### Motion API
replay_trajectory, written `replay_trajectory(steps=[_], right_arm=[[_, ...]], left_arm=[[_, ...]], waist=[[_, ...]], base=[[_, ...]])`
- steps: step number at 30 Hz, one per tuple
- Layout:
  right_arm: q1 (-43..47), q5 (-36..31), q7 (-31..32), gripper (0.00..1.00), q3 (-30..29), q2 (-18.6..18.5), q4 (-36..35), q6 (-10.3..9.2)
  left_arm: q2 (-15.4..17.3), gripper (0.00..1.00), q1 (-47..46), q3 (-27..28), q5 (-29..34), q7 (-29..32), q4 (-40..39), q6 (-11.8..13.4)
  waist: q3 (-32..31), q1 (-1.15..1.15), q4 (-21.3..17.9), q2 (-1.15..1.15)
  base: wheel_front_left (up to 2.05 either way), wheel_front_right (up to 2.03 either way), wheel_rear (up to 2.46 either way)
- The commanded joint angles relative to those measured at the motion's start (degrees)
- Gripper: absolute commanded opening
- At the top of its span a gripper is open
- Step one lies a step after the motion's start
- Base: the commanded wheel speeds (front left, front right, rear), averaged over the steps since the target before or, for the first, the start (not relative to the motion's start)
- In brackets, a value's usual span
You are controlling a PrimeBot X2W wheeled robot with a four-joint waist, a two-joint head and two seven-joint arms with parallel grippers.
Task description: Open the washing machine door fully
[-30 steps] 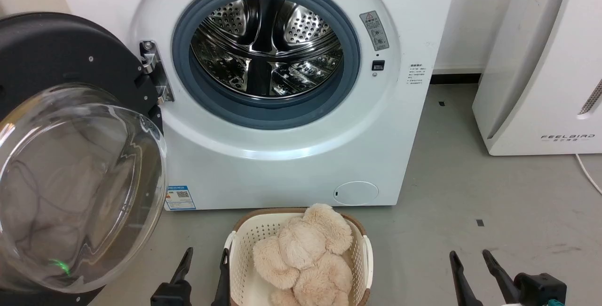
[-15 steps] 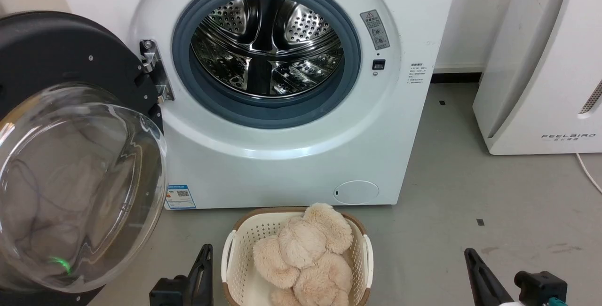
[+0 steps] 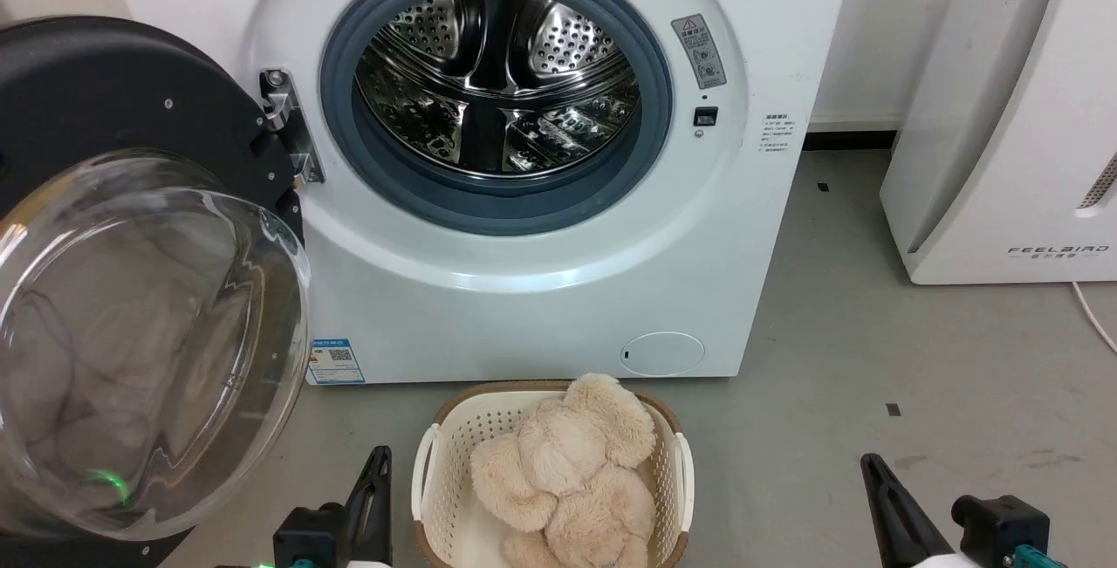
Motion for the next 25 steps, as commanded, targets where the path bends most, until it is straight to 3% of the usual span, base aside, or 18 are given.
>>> replay_trajectory(steps=[1, 25], right_arm=[[-0.77, -0.50, 0.13, 0.00, -0.07, 0.03, -0.52, 0.01], [-1.82, -2.63, 1.60, 0.00, -0.09, 0.06, -2.69, 0.01]], left_arm=[[-0.08, 0.00, -0.63, 0.41, 0.43, 0.31, -0.44, -0.25], [-0.43, 0.00, -1.30, 2.20, 1.93, 3.12, -3.06, -1.23]], waist=[[0.03, 0.00, 0.02, 0.00], [0.68, 0.00, 0.29, 0.00]], base=[[0.00, 0.00, 0.00], [0.00, 0.00, 0.00]])
